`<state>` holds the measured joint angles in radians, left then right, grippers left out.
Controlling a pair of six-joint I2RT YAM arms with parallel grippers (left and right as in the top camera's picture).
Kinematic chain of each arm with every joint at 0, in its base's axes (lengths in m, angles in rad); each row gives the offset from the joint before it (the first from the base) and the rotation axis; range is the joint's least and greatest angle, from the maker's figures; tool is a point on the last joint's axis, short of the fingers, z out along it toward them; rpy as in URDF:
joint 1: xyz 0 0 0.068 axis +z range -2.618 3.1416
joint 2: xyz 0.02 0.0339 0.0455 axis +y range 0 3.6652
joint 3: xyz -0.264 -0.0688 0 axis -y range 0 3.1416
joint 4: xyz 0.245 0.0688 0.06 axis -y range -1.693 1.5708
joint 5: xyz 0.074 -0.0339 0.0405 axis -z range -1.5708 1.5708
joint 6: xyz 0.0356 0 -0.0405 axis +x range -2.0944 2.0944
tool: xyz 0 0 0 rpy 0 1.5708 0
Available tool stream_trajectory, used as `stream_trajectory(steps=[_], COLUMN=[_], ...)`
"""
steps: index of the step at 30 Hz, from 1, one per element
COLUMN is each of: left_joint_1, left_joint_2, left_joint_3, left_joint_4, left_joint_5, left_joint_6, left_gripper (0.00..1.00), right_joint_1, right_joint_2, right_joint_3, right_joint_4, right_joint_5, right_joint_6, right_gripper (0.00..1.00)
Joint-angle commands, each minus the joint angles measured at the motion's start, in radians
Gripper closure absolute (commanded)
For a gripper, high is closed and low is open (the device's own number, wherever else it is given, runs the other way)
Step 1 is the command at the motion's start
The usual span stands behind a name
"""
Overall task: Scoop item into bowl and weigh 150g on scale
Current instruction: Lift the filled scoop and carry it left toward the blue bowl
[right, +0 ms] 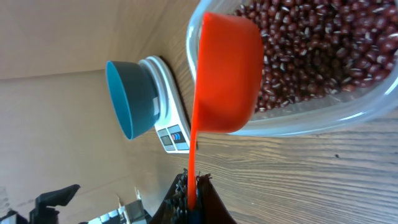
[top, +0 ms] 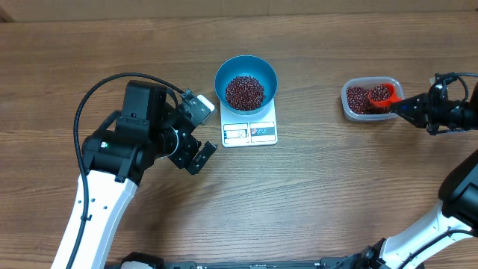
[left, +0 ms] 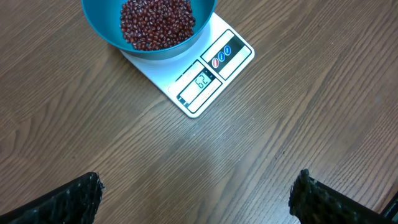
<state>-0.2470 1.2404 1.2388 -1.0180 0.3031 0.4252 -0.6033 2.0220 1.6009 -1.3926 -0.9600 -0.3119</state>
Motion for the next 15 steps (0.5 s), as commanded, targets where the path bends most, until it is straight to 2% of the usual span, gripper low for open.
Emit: stream_trajectory(steps=[1,15], left_joint_1=[0.005,0.005], left_joint_2=[0.003,0.003], left_joint_3=[0.026,0.026], left_joint_4=[0.001,0.001], left_joint_5=[0.000,0.000], left_joint_6=[0.000,0.000], left_gripper=[0.00,0.00], right_joint_1=[-0.007,0.023], right_joint_2=[0.004,0.004], right_joint_3=[0.006,0.006], right_joint_4=[-0.007,-0.035], right_joint_5=[-0.089,-0.211], right_joint_6=[-0.047,-0.064], right_gripper=[0.96,0.96])
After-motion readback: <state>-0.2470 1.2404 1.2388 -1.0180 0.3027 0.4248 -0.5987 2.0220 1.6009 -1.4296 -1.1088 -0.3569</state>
